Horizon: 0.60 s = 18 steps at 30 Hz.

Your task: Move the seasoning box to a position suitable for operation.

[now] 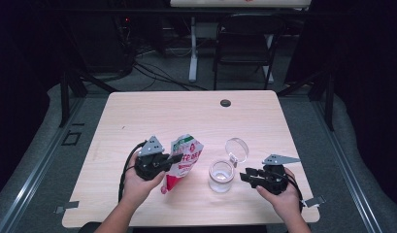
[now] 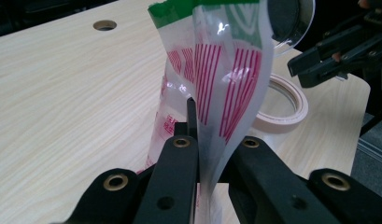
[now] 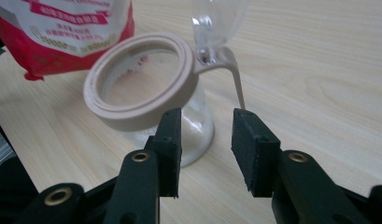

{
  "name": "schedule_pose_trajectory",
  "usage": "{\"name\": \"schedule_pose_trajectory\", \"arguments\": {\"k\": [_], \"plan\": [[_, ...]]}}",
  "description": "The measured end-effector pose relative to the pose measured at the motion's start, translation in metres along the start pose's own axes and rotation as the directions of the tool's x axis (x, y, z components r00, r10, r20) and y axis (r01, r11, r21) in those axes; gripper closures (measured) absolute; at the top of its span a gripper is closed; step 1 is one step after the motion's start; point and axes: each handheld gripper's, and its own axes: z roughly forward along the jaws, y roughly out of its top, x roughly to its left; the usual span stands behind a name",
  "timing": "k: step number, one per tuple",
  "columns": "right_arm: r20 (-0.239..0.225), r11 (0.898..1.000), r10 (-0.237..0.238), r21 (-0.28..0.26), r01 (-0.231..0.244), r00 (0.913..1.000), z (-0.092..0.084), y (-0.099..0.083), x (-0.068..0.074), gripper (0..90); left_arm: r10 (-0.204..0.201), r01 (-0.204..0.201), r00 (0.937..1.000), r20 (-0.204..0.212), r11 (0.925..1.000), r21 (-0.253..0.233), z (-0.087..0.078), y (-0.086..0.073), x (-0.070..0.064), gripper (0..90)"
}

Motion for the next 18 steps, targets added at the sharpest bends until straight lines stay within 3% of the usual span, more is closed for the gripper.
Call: {"name": "schedule_pose_trajectory", "arguments": {"k": [12,18], "plan": [[-0.052,0.995,-0.075,-0.075,0.071,0.9959,-0.020,0.024,0.018,66.1,-0.001,-0.002,0.9993,0.037,0.9975,0.070,0.010,-0.014,-0.006,89.6],[-0.098,0.989,-0.110,-0.106,0.099,0.9891,-0.015,0.036,0.030,66.7,0.004,-0.009,0.9987,0.051,0.9954,0.095,0.013,-0.023,-0.014,89.1]]}}
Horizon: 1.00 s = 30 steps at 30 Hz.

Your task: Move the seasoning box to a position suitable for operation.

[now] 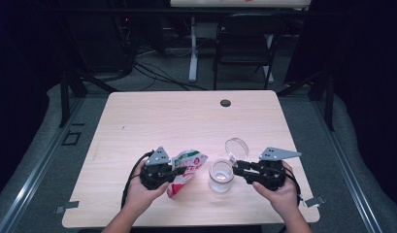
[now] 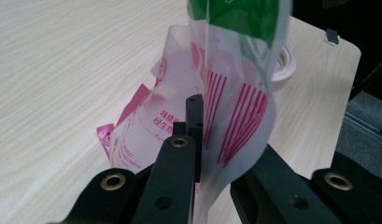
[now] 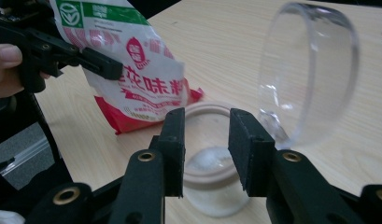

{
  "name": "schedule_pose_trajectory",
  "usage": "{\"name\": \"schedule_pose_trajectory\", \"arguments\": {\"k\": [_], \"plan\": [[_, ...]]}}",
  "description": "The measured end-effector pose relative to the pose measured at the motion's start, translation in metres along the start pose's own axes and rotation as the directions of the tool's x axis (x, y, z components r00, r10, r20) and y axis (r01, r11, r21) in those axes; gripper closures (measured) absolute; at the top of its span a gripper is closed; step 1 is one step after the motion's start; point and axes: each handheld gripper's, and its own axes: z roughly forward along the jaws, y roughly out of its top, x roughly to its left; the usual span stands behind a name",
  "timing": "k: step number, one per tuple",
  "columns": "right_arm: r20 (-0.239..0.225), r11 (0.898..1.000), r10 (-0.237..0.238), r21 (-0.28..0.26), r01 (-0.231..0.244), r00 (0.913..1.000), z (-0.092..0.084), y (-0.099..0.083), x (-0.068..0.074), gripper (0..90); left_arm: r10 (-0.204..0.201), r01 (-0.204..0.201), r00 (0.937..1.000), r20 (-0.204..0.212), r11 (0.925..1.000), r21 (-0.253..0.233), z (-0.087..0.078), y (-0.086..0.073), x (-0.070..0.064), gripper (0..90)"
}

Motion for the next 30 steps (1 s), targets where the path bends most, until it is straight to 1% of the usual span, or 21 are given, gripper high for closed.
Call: {"name": "schedule_pose_trajectory", "arguments": {"k": [2,5,6,7,8,10,11,13,17,19,21,25,27,30], "plan": [[-0.012,1.000,-0.021,0.003,0.021,0.9997,0.007,0.004,0.005,66.7,-0.002,0.002,1.0000,-0.006,1.0000,-0.006,-0.001,-0.002,-0.001,88.9],[-0.035,0.999,-0.045,0.013,0.045,0.9984,0.016,0.005,0.011,66.7,-0.026,0.026,0.9996,-0.009,0.9995,-0.015,-0.004,-0.006,-0.001,88.4],[-0.042,0.998,-0.060,0.027,0.061,0.9973,0.020,0.006,0.014,66.7,-0.033,0.033,0.9994,-0.011,0.9992,-0.021,-0.004,-0.007,-0.001,88.2],[-0.043,0.998,-0.061,0.029,0.062,0.9972,0.023,0.006,0.016,66.6,-0.039,0.038,0.9991,-0.015,0.9988,-0.029,-0.005,-0.008,-0.001,88.0],[-0.048,0.997,-0.070,0.040,0.072,0.9964,0.026,0.006,0.017,66.3,-0.045,0.045,0.9988,-0.018,0.9986,-0.027,-0.006,-0.009,-0.001,87.9],[-0.073,0.994,-0.082,0.068,0.087,0.9940,0.032,0.010,0.020,65.2,-0.050,0.049,0.9984,-0.026,0.9982,-0.033,-0.007,-0.009,-0.001,87.6],[-0.074,0.993,-0.089,0.076,0.094,0.9933,0.035,0.012,0.023,64.8,-0.050,0.048,0.9983,-0.032,0.9981,-0.038,-0.007,-0.010,-0.002,87.6],[-0.070,0.988,-0.126,0.081,0.132,0.9895,0.039,0.018,0.027,63.8,-0.046,0.045,0.9984,-0.033,0.9983,-0.037,-0.008,-0.009,-0.002,87.5],[-0.071,0.984,-0.155,0.083,0.161,0.9853,0.051,0.030,0.031,61.6,-0.057,0.056,0.9981,-0.024,0.9974,-0.044,-0.009,-0.009,-0.001,87.1],[-0.067,0.980,-0.173,0.088,0.179,0.9826,0.060,0.035,0.032,60.2,-0.051,0.050,0.9984,-0.025,0.9978,-0.044,-0.009,-0.009,-0.001,87.0],[-0.074,0.981,-0.173,0.080,0.179,0.9821,0.068,0.039,0.033,59.7,-0.055,0.054,0.9982,-0.022,0.9975,-0.045,-0.009,-0.009,-0.001,86.9],[-0.085,0.980,-0.177,0.075,0.183,0.9806,0.078,0.042,0.034,58.5,-0.052,0.051,0.9984,-0.020,0.9977,-0.044,-0.009,-0.010,-0.001,86.8],[-0.088,0.980,-0.175,0.076,0.182,0.9806,0.080,0.042,0.034,58.3,-0.053,0.053,0.9984,-0.019,0.9976,-0.045,-0.009,-0.010,-0.001,86.7],[-0.086,0.979,-0.185,0.068,0.191,0.9790,0.081,0.042,0.034,56.6,-0.056,0.055,0.9982,-0.019,0.9974,-0.046,-0.008,-0.010,-0.002,86.6]]}}
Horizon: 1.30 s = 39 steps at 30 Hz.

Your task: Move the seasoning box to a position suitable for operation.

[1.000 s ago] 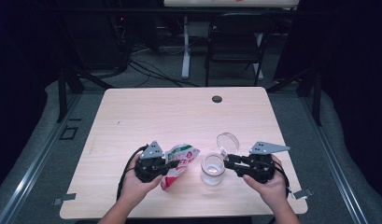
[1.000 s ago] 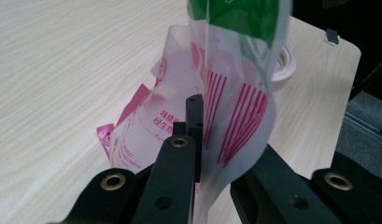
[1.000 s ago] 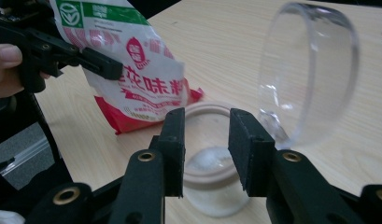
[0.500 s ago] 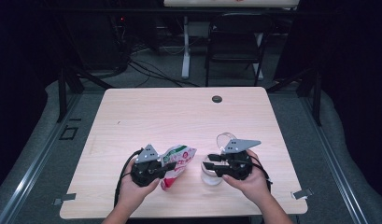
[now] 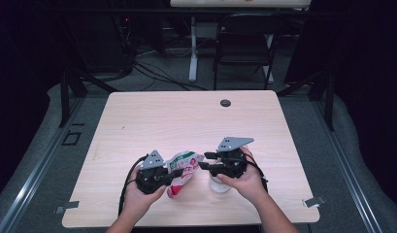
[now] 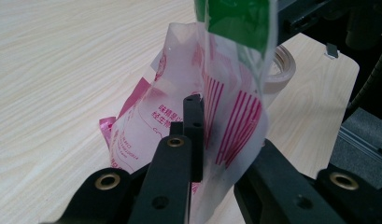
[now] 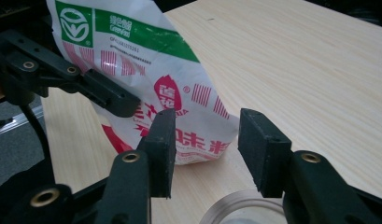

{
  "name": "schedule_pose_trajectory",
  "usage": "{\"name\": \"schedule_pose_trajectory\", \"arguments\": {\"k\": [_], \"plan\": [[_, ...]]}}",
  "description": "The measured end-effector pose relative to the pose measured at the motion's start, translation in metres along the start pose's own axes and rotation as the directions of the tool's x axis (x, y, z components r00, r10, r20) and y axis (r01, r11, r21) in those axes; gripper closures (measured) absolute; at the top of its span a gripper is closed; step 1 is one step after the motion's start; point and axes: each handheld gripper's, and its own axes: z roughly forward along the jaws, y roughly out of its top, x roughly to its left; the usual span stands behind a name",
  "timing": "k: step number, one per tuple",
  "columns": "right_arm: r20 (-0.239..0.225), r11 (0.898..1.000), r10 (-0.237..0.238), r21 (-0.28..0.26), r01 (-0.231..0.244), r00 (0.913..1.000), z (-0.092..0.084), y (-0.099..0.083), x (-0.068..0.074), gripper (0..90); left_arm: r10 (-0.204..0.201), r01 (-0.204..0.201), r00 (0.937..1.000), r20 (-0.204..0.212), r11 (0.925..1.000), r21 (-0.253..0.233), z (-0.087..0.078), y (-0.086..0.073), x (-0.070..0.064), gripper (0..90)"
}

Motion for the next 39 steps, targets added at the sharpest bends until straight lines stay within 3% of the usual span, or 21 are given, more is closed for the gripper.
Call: {"name": "schedule_pose_trajectory", "arguments": {"k": [4,12,20,25,33,39], "plan": [[0.026,0.999,-0.021,-0.027,0.021,0.9995,0.000,0.000,-0.001,54.4,0.009,-0.009,1.0000,0.004,1.0000,0.001,0.001,0.000,-0.002,86.1],[-0.011,0.997,-0.065,-0.030,0.065,0.9978,0.007,0.000,0.003,52.0,0.005,-0.005,0.9999,0.016,1.0000,-0.002,0.000,-0.001,-0.002,85.0],[-0.041,0.998,-0.066,-0.013,0.065,0.9970,0.008,-0.003,0.007,53.7,0.009,-0.009,0.9998,0.020,0.9999,-0.006,0.001,-0.001,-0.002,84.1],[-0.060,0.998,-0.065,0.007,0.066,0.9961,0.009,-0.004,0.010,61.9,0.010,-0.010,0.9998,0.014,0.9999,-0.004,-0.002,-0.001,-0.001,83.8],[-0.091,0.995,-0.088,0.041,0.092,0.9920,0.009,-0.004,0.015,89.6,0.013,-0.013,0.9999,0.008,0.9999,-0.001,-0.003,-0.001,0.001,83.5],[-0.109,0.997,-0.062,0.046,0.067,0.9921,0.008,-0.003,0.018,90.0,0.013,-0.013,0.9995,0.028,0.9999,0.003,-0.006,-0.001,0.003,80.6]]}}
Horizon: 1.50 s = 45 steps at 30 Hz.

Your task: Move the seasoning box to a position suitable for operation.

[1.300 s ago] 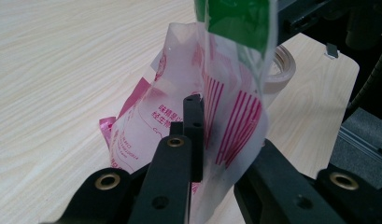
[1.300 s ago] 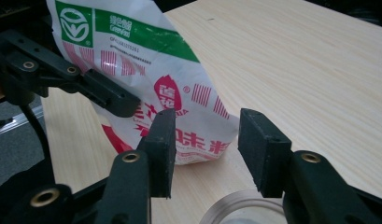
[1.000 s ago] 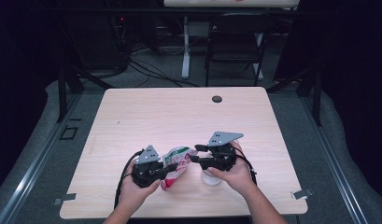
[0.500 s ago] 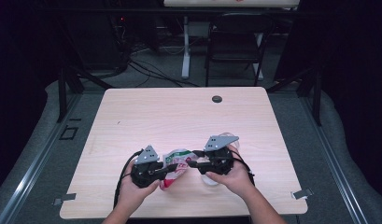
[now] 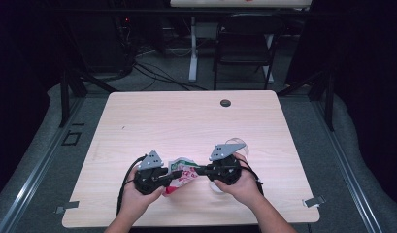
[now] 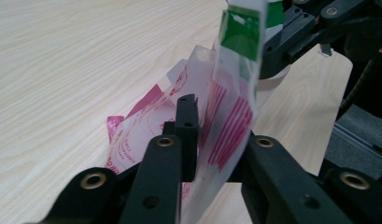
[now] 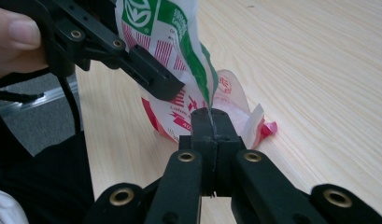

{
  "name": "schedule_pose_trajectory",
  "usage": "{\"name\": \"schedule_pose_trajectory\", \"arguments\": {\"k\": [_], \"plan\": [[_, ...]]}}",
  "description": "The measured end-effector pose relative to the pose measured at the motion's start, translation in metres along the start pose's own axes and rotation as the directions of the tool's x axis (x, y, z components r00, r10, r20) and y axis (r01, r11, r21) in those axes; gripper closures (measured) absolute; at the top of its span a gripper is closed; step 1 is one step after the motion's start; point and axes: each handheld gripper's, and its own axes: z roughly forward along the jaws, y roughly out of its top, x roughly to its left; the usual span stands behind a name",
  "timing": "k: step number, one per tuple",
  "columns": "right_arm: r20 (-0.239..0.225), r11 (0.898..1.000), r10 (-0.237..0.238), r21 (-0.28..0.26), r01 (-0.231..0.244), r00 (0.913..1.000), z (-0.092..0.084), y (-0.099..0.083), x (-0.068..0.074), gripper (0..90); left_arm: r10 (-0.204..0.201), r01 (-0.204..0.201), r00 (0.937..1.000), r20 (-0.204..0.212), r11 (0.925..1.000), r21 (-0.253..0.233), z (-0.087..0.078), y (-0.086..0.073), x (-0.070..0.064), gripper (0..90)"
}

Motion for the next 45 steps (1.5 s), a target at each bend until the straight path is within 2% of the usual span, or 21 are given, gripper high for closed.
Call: {"name": "schedule_pose_trajectory", "arguments": {"k": [2,3,6,9,12,13,15,17,22,24,27,33,38,39,45], "plan": [[-0.007,1.000,0.005,-0.009,-0.005,1.0000,-0.001,0.001,0.001,90.0,0.007,-0.007,0.9999,-0.012,1.0000,0.000,-0.001,0.000,0.000,74.5],[0.002,1.000,0.003,-0.013,-0.003,1.0000,-0.001,0.002,0.003,90.0,0.003,-0.003,0.9999,-0.016,1.0000,-0.008,0.000,0.000,0.001,70.7],[0.028,1.000,-0.001,-0.017,0.001,0.9996,-0.002,0.002,0.005,90.0,0.030,-0.031,0.9986,-0.044,0.9992,-0.023,0.002,-0.005,0.003,59.5],[0.031,1.000,0.000,-0.026,0.001,0.9995,-0.003,0.002,0.005,90.0,0.036,-0.037,0.9981,-0.049,0.9992,-0.014,0.006,-0.010,0.004,50.6],[0.036,0.999,-0.002,-0.039,0.004,0.9993,-0.004,0.002,0.006,90.0,0.035,-0.035,0.9975,-0.061,0.9993,-0.009,0.012,-0.015,0.006,46.7],[0.039,0.999,-0.001,-0.044,0.002,0.9992,-0.004,0.002,0.007,90.0,0.031,-0.033,0.9965,-0.078,0.9993,-0.017,0.014,-0.018,0.004,45.6],[0.042,0.999,-0.002,-0.048,0.004,0.9991,-0.004,0.002,0.008,90.0,0.051,-0.051,0.9895,-0.135,0.9987,-0.002,0.016,-0.025,-0.001,41.2],[0.045,0.999,-0.004,-0.051,0.006,0.9990,-0.005,0.001,0.007,90.0,0.054,-0.052,0.9906,-0.126,0.9984,0.022,0.020,-0.031,-0.002,41.1],[0.046,0.998,0.003,-0.062,0.000,0.9990,-0.004,0.001,0.006,90.0,0.029,-0.023,0.9909,-0.131,0.9984,0.051,0.027,-0.040,0.002,41.0],[0.046,0.998,0.000,-0.060,0.002,0.9990,-0.004,0.001,0.006,90.0,0.013,-0.008,0.9922,-0.124,0.9990,0.044,0.029,-0.043,0.005,43.3],[0.046,0.998,0.004,-0.063,-0.001,0.9989,-0.004,0.001,0.005,90.0,0.005,0.001,0.9893,-0.145,0.9990,0.044,0.031,-0.046,0.007,42.8],[0.040,0.998,0.006,-0.060,-0.003,0.9992,-0.004,0.001,0.005,90.0,-0.031,0.040,0.9865,-0.161,0.9979,0.050,0.036,-0.049,0.010,32.6],[0.033,0.998,0.015,-0.066,-0.013,0.9993,-0.004,0.001,0.003,90.0,-0.041,0.057,0.9800,-0.195,0.9957,0.074,0.043,-0.054,0.012,25.7],[0.032,0.998,0.016,-0.067,-0.014,0.9994,-0.004,0.001,0.003,90.0,-0.037,0.053,0.9818,-0.186,0.9950,0.085,0.043,-0.055,0.014,25.0],[0.030,0.998,0.016,-0.067,-0.014,0.9994,-0.004,0.000,0.002,90.0,-0.068,0.092,0.9817,-0.178,0.9879,0.125,0.052,-0.063,0.018,22.6]]}}
